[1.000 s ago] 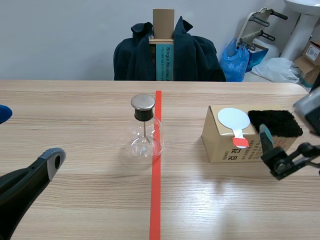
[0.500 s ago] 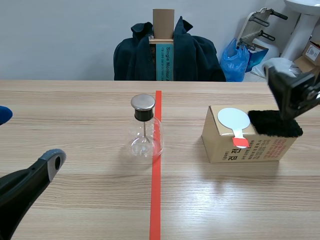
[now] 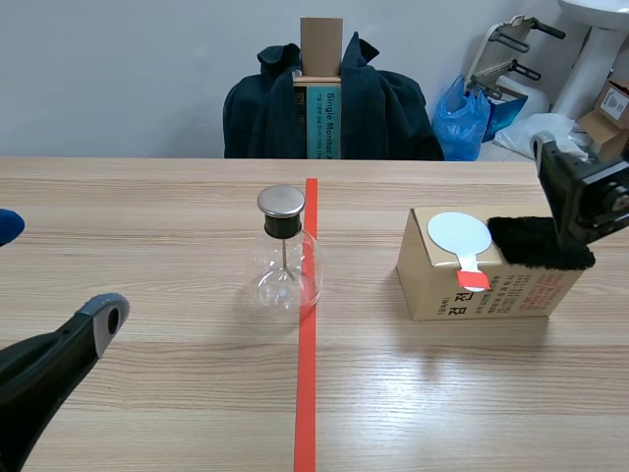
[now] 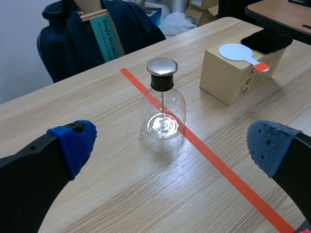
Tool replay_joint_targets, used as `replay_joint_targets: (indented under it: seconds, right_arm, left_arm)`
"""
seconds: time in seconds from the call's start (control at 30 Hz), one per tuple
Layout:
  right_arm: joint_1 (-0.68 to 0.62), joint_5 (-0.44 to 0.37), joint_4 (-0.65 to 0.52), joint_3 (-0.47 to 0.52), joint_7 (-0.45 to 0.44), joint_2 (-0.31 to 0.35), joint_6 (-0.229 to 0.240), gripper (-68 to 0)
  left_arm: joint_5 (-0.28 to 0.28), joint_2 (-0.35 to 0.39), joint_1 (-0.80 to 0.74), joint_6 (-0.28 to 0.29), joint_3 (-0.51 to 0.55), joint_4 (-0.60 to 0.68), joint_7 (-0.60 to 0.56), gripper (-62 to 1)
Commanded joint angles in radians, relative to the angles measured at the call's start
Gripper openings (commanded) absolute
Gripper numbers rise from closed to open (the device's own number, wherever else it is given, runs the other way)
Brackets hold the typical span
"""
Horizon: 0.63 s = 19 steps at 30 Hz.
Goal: Do the electroscope experiment.
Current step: 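Return to the home posture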
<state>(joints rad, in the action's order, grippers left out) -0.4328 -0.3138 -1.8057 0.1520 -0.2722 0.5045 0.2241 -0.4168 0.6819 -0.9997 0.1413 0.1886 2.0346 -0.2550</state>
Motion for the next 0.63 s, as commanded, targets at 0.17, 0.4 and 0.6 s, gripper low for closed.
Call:
replay_joint_targets:
  seconds: [0.17,0.4,0.6]
  right_arm:
    - [0.011,-0.007,-0.003,0.006,0.013,0.019,-0.01,0.4]
    - [0.011,-0.008,-0.003,0.006,0.05,0.018,0.014,0.4]
    - [0.011,-0.007,-0.003,0.006,0.053,0.018,0.013,0.4]
  left_arm:
    - [-0.006,-0.005,0.003,0.0,-0.005,0.01,-0.013,1.4]
    - [-0.006,-0.005,0.003,0.0,-0.005,0.01,-0.013,1.4]
    - [-0.006,-0.005,0.003,0.0,-0.005,0.01,-0.013,1.4]
